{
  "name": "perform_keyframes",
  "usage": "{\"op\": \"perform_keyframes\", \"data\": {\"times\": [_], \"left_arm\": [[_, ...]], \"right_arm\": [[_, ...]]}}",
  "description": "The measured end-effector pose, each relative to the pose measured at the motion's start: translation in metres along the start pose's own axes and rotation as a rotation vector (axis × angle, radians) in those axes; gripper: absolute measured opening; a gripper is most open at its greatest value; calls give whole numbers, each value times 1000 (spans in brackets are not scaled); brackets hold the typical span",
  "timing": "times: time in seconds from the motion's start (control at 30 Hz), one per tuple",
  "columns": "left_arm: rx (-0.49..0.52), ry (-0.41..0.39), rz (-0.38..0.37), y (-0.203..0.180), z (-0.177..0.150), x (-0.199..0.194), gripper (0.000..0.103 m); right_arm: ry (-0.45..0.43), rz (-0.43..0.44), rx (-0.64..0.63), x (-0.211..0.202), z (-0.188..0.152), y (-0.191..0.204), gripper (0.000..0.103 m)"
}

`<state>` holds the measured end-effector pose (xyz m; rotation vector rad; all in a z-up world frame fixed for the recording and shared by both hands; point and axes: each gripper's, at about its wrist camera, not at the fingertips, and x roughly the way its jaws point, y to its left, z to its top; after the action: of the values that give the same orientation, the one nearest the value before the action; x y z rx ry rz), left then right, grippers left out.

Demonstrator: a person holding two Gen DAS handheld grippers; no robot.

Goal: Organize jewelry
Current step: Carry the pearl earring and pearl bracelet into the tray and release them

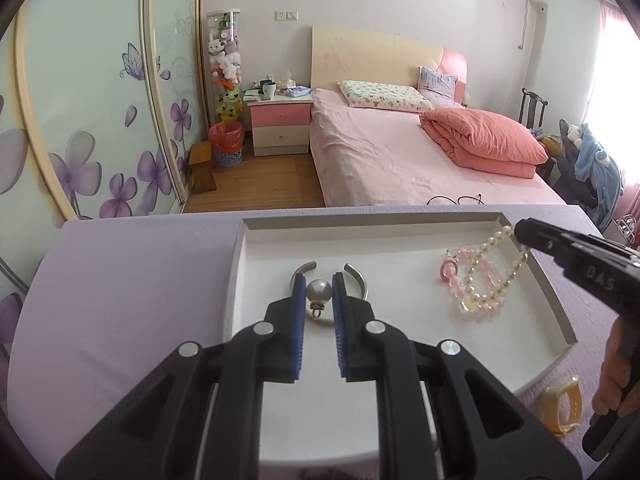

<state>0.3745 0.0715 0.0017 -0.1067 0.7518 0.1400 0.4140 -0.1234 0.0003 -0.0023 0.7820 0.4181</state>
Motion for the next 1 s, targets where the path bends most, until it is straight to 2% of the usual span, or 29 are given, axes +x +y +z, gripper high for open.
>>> {"op": "perform_keyframes", "data": {"times": [0.1,0.13,0.17,0.23,0.43,0.73,0.8,0.87,1.0], "left_arm": [[-3,9,-5,0,1,8,13],[-1,11,-5,-1,1,10,13],[-1,13,-7,-1,1,12,13],[-2,15,-7,0,1,15,13],[3,24,-9,-2,0,22,13],[8,35,3,-10,4,34,14],[4,31,10,-10,5,34,20],[-4,25,17,-8,5,33,38],[-38,10,38,6,6,25,42]], "right_arm": [[21,-1,19,4,-3,-7,12],[21,1,24,3,-4,-10,18],[17,2,29,1,-6,-13,28],[4,-9,29,-4,-7,-15,37],[-21,-5,38,-18,-12,-26,37],[-31,-18,42,-18,-18,-34,37],[-28,-15,46,-18,-20,-37,37],[-28,-16,47,-18,-22,-38,37],[-36,-22,45,-24,-26,-42,37]]}}
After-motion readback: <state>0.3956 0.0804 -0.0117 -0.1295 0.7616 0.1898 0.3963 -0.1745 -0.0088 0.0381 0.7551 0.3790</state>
